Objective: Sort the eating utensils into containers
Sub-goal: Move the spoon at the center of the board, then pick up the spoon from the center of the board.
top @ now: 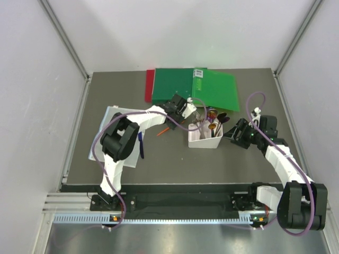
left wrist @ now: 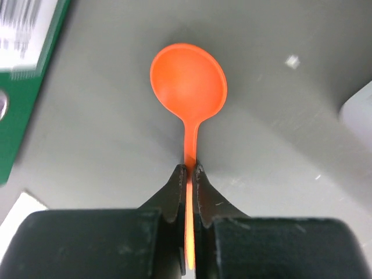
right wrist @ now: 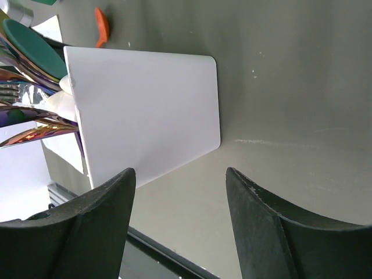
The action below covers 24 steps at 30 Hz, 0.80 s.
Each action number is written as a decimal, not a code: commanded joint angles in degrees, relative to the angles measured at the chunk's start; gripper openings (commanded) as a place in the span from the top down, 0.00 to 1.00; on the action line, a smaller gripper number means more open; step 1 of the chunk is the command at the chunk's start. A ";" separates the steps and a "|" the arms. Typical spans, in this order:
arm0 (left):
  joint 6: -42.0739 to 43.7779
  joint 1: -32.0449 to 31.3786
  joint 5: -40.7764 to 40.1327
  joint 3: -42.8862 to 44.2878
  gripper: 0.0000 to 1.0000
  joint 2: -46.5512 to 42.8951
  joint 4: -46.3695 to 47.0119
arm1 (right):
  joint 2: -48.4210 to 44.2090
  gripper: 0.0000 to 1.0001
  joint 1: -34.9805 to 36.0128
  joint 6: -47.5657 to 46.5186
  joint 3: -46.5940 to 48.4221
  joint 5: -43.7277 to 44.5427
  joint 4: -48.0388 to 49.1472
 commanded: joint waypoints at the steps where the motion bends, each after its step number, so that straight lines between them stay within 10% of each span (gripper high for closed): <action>1: -0.56 0.25 -2.34 -6.63 1.00 -0.95 -7.37 | -0.26 0.36 -0.40 -0.42 -0.13 0.28 0.85; 24: -2.94 0.25 2.85 -3.47 1.00 -6.41 0.72 | 0.45 0.36 -0.40 -0.59 -0.48 1.25 1.72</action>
